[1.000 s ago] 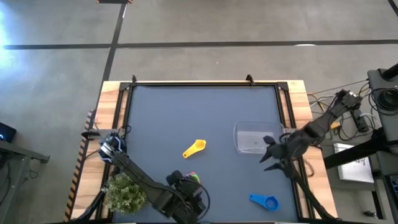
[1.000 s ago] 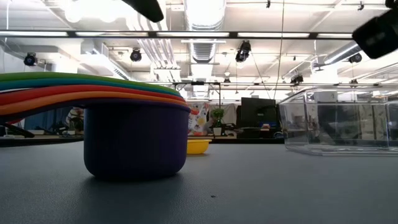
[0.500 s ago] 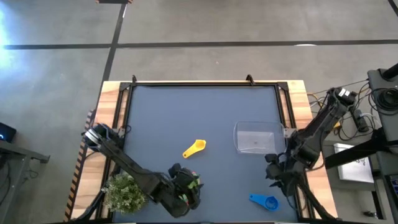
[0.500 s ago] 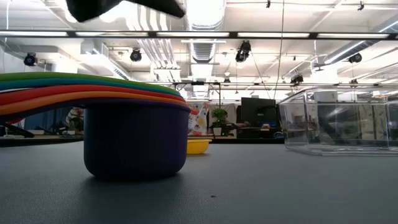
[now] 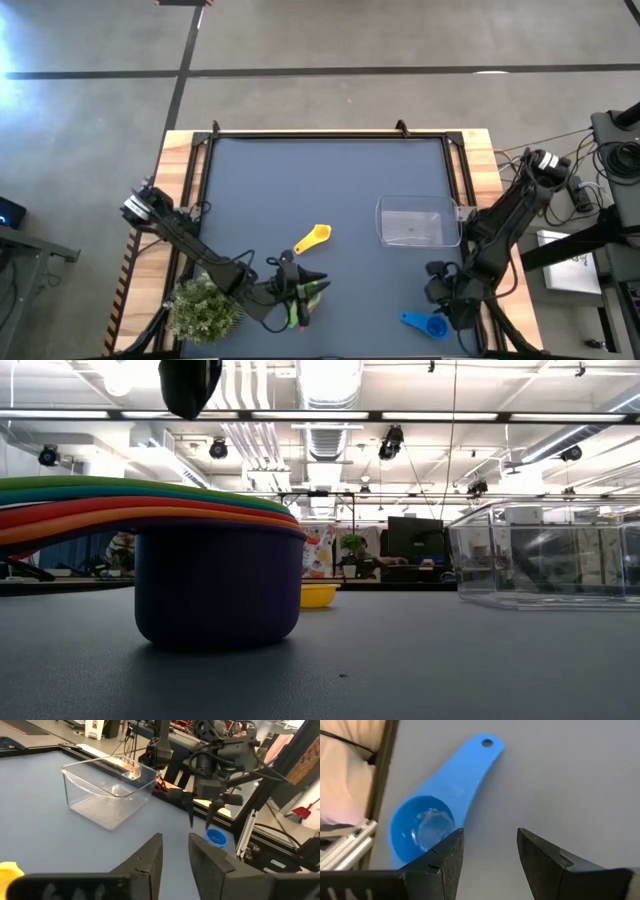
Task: Nest measuring cups in basket
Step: Stack the blue measuring cup on top of the green measuring cup
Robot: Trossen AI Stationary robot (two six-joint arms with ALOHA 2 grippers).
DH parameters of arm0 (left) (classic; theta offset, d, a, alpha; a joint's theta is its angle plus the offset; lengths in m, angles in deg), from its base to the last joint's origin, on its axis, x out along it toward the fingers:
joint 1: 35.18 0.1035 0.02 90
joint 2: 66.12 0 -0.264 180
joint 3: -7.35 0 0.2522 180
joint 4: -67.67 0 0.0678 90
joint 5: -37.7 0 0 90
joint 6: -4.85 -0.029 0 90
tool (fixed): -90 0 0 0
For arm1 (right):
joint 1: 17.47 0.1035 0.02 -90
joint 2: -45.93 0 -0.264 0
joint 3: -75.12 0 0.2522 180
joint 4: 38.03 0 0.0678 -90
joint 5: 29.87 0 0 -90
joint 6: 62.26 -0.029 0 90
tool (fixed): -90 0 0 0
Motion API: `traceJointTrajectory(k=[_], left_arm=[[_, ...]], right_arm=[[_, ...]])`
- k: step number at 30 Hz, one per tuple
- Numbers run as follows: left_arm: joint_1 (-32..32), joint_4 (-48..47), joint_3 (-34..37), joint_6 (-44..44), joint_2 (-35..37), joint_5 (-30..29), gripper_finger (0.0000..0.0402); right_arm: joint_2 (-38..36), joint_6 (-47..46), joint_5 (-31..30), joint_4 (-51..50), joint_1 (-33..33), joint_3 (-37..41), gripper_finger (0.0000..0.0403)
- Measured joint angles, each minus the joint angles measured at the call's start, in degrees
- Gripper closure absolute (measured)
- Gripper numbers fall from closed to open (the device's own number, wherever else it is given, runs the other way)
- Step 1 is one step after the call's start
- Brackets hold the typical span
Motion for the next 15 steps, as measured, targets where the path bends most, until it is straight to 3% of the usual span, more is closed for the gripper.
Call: traceJointTrajectory(k=[15], left_arm=[[0.14, -1.46, -1.88, -1.50, 0.72, 1.38, 0.0334]], right_arm=[[5.21, -4.77, 4.12, 4.27, 0.99, 0.00, 0.0232]])
